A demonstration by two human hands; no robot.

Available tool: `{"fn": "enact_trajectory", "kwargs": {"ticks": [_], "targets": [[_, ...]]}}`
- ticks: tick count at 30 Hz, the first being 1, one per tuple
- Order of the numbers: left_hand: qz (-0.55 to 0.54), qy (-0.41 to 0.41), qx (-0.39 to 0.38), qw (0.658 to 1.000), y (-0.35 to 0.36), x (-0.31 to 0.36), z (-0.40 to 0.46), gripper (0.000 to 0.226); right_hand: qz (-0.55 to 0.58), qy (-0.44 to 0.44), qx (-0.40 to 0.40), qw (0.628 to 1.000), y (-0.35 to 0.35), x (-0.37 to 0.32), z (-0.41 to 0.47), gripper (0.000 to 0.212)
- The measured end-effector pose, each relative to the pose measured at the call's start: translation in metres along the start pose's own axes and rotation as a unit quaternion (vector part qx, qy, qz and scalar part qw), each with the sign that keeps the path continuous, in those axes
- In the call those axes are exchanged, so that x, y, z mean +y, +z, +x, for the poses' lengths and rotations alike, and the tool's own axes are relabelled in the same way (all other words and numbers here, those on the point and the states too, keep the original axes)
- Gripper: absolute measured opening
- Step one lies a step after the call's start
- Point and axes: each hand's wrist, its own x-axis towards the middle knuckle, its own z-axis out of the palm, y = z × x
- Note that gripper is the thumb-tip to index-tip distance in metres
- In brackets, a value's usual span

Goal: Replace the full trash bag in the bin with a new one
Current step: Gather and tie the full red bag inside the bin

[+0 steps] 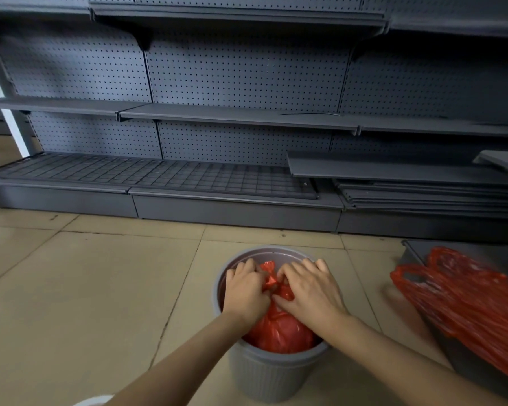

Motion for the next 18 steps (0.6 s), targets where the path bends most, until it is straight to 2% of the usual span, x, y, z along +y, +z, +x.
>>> {"fn": "enact_trajectory", "kwargs": {"ticks": [6, 10, 13, 16, 18], "targets": [[-0.018, -0.018, -0.010, 1.000, 0.004, -0.004, 0.001, 0.027, -0.021, -0.003, -0.007, 1.000, -0.002, -0.004, 0.004, 0.034], [-0.023, -0.032, -0.004, 0.999, 0.008, -0.007, 0.004, 0.030, -0.062, -0.003, -0.039, 0.997, 0.002, -0.007, 0.009, 0.031], [-0.074, -0.027, -0.005, 0.997, 0.007, -0.008, 0.003, 0.024, -0.044, -0.010, -0.044, 0.998, 0.001, -0.005, 0.009, 0.022], [-0.163, -0.016, 0.015, 0.986, -0.002, -0.009, 0.006, 0.010, -0.044, -0.020, -0.042, 0.998, -0.002, -0.001, 0.007, 0.023], [-0.117, 0.007, 0.027, 0.993, -0.009, -0.013, 0.009, 0.010, -0.041, -0.020, -0.045, 0.998, -0.004, 0.001, 0.007, 0.025]]}}
